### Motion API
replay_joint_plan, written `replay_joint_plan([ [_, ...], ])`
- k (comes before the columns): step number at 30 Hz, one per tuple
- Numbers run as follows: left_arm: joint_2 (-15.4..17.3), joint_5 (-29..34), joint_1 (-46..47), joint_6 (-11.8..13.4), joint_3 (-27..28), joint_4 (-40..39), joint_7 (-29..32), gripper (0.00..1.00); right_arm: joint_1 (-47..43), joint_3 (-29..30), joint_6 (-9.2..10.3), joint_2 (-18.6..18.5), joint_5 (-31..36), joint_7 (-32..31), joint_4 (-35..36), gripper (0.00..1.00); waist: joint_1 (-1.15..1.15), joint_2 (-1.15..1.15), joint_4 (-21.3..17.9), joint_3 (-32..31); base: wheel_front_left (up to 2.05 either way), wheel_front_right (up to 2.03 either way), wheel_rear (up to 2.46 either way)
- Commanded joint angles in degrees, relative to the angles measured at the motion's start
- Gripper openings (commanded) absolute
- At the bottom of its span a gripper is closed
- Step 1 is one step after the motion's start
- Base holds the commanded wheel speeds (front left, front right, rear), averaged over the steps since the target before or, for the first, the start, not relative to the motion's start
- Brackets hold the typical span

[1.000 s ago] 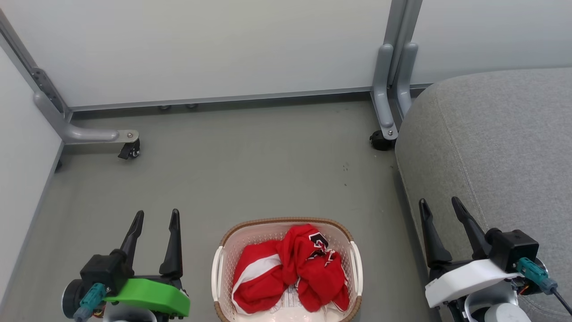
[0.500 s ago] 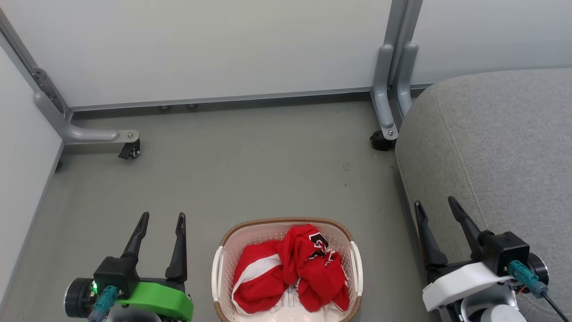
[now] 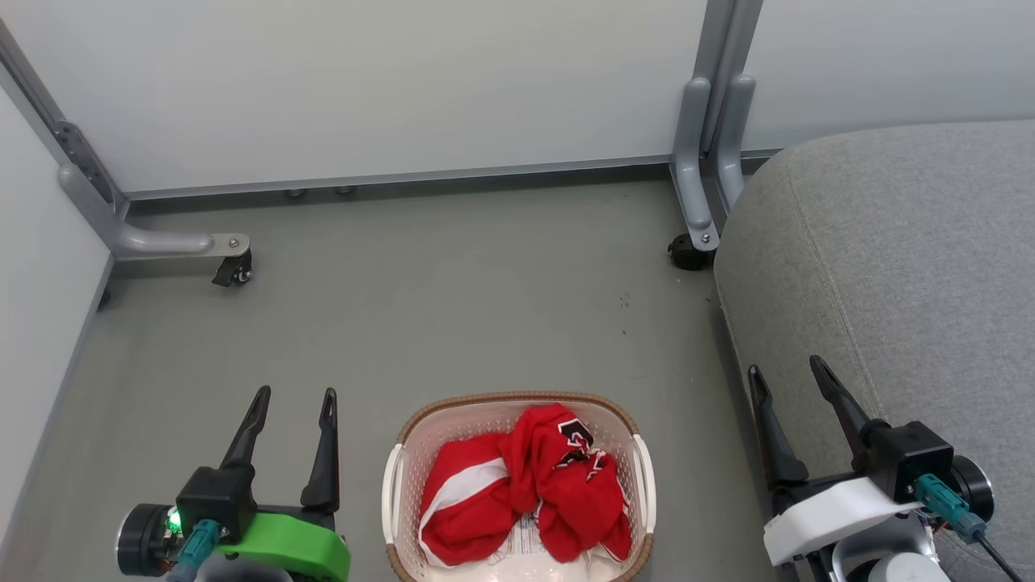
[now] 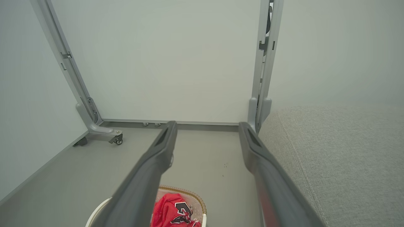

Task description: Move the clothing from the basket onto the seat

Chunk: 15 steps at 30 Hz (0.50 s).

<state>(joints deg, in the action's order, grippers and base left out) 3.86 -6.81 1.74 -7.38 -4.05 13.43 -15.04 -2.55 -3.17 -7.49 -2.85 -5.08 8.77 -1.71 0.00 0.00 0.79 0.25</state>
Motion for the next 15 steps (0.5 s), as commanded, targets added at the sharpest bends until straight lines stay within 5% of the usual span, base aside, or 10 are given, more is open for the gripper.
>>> replay_joint_plan([
  [1, -0.19, 0.41, -0.70, -0.21, 0.15, 0.22, -0.21, 1.00, -0.30, -0.05, 0.00, -0.10, -0.33, 0.31, 0.19, 1.00, 0.00, 0.00, -0.02, 0.04, 0.00, 0.00, 0.00],
  [15, -0.45, 1.53, 2.60, -0.21, -2.69, 0.64, -0.21, 1.00, 2.34, -0.12, 0.00, -0.09, -0.04, 0.05, 1.97, 1.00, 0.00, 0.00, -1.56, 3.97, 0.00, 0.00, 0.00],
])
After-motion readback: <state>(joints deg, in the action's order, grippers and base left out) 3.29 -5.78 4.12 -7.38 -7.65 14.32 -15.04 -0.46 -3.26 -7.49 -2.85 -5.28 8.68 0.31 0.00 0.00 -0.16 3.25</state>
